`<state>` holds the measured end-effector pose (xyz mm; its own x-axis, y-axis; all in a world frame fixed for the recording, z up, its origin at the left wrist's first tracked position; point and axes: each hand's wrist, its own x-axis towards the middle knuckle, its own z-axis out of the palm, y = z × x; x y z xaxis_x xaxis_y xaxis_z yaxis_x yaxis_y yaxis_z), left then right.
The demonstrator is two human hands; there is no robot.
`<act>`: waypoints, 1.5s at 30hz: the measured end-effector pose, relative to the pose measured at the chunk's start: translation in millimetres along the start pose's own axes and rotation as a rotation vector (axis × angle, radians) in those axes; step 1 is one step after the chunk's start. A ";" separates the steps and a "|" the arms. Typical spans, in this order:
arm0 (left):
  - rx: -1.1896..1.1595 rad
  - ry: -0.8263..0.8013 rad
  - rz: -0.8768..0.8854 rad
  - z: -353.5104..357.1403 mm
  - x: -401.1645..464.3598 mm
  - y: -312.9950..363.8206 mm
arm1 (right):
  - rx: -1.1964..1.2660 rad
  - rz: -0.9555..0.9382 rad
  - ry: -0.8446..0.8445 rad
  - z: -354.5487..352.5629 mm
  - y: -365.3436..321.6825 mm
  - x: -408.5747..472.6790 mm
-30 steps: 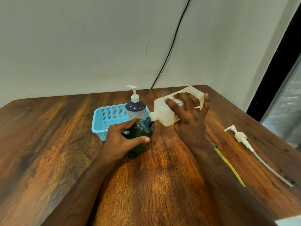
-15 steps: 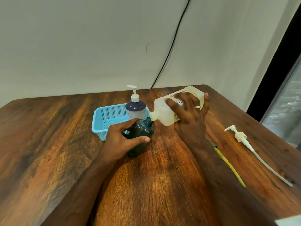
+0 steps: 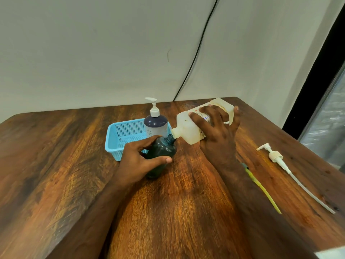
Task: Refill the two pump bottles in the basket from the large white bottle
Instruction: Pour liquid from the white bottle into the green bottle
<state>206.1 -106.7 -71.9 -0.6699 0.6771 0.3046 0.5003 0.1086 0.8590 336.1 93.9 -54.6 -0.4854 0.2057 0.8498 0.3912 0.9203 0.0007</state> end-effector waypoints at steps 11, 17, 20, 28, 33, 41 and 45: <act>0.001 0.002 0.002 0.0 0.2 3.4 | -0.009 0.000 0.005 1.9 1.5 0.5; -0.003 -0.002 -0.010 -0.4 0.4 2.6 | -0.010 0.001 0.009 2.8 1.1 0.2; -0.002 -0.003 -0.013 -0.5 0.4 3.8 | -0.008 -0.001 0.019 2.8 0.8 0.4; 0.021 0.004 -0.032 0.3 0.1 4.2 | -0.014 -0.003 0.025 1.9 1.4 -0.1; 0.019 0.006 -0.029 0.7 -0.3 5.5 | -0.015 -0.005 0.018 1.9 1.4 0.0; 0.019 -0.009 -0.021 -0.7 -0.7 5.9 | -0.010 -0.001 0.016 1.0 1.2 1.0; 0.019 -0.006 -0.019 -0.8 -0.5 4.7 | 0.001 0.000 0.014 0.4 0.5 1.0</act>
<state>208.4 -107.1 -67.7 -0.6766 0.6787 0.2855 0.4977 0.1358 0.8567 335.4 94.7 -53.9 -0.4744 0.2015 0.8570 0.3903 0.9207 -0.0005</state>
